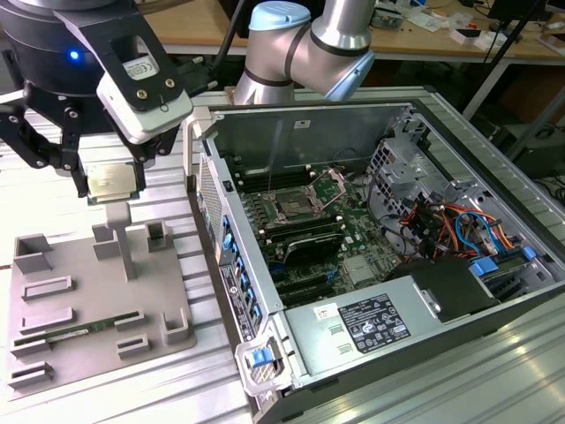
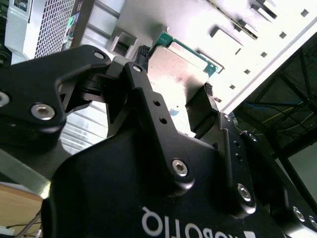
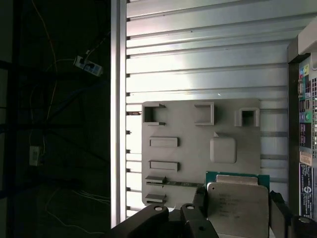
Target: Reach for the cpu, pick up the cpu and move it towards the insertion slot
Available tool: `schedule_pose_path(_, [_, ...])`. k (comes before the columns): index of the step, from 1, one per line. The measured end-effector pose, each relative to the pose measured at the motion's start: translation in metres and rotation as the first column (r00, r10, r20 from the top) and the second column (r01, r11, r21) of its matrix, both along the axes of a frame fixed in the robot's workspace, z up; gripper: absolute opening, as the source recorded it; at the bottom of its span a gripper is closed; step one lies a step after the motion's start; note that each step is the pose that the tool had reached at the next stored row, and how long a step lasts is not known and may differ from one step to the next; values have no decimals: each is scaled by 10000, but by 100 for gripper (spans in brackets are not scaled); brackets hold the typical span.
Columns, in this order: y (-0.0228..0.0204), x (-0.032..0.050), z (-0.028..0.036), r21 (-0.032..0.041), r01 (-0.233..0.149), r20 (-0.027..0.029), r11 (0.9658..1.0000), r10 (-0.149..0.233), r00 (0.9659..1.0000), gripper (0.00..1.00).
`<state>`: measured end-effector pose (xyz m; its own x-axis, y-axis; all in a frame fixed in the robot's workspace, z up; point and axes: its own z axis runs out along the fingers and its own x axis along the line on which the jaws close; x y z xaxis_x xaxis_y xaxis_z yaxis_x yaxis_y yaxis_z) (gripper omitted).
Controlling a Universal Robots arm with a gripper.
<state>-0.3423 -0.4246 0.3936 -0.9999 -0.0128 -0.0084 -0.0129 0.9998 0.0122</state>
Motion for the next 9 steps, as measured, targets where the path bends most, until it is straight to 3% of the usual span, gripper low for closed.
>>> schedule_pose_path(9, [0,51,0,-1,0,0,10000,0,10000,55])
